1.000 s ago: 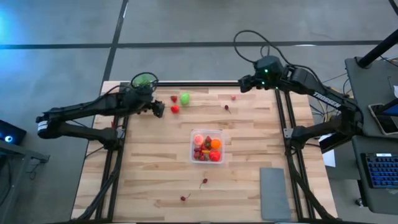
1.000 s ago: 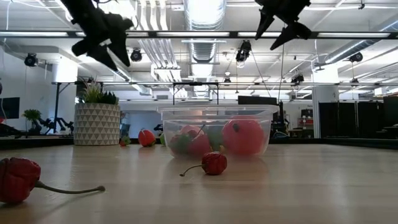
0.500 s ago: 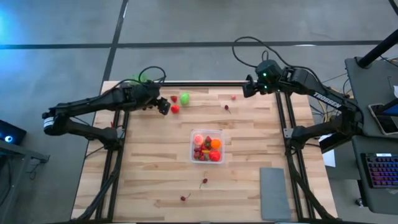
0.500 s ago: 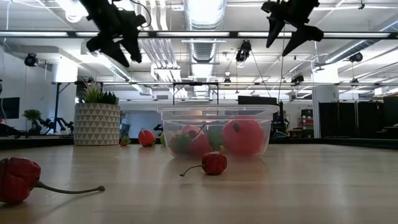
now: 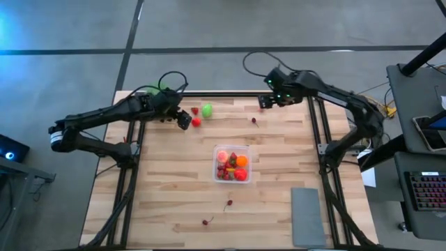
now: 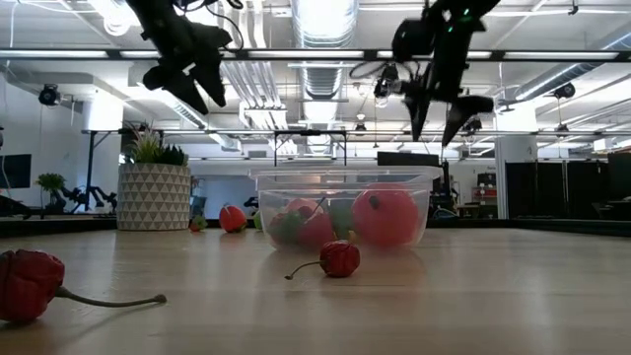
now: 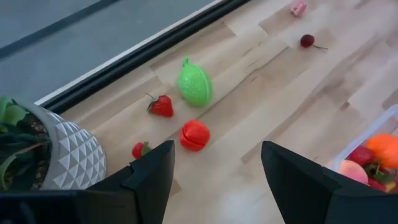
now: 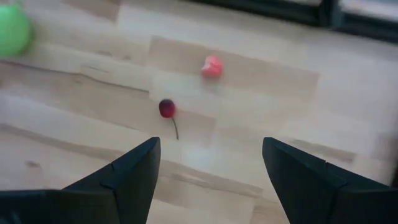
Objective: Pick and placing Produce into tupperware
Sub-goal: Put the pink peach into the transparent container
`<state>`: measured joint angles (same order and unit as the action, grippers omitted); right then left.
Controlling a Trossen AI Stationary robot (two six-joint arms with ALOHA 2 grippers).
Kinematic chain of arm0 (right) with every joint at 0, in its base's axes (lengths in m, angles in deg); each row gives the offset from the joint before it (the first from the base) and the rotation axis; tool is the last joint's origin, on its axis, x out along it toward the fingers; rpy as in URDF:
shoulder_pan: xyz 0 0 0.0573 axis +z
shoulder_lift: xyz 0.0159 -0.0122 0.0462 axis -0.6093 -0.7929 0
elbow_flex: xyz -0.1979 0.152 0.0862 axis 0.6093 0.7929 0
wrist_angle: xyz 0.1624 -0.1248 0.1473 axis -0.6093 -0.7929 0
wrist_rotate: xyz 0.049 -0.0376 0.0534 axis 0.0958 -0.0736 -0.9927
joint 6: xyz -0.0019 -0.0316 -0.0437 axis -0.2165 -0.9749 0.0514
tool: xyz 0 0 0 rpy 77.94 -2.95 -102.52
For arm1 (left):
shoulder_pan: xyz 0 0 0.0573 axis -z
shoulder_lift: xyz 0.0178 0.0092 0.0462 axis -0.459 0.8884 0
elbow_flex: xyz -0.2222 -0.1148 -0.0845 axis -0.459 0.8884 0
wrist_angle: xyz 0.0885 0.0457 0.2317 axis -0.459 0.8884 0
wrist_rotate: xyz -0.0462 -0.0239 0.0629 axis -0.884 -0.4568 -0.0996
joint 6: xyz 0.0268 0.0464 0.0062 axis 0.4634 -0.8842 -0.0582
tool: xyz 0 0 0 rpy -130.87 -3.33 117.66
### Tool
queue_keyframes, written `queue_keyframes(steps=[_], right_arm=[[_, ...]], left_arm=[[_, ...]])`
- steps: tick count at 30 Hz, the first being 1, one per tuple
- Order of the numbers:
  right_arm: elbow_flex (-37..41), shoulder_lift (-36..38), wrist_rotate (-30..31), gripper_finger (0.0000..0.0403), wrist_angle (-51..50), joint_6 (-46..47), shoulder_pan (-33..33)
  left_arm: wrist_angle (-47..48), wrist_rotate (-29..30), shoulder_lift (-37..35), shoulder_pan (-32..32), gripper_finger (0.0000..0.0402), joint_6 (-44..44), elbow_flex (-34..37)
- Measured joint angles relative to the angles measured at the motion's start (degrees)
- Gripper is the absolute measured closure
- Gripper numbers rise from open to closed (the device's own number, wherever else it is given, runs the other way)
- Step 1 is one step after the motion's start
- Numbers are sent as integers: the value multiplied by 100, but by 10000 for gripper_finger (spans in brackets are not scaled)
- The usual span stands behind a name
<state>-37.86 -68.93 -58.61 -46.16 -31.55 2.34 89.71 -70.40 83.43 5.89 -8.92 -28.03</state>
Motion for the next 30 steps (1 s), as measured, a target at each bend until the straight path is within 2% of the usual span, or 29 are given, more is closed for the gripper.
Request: queue_keyframes(steps=[3,13,20,30], right_arm=[[0,-459,-195,129,142,-8,-48],[-9,-1600,-175,129,550,-140,-332],[-61,-1921,-172,129,1126,-359,-618],[-61,-2136,-364,129,1256,-529,-799]], left_arm=[[2,-17,20,-50,176,-38,2],[1,-27,15,-313,176,-457,35],[-17,-61,47,-326,175,-451,41],[-307,-71,15,-331,175,-285,42]])
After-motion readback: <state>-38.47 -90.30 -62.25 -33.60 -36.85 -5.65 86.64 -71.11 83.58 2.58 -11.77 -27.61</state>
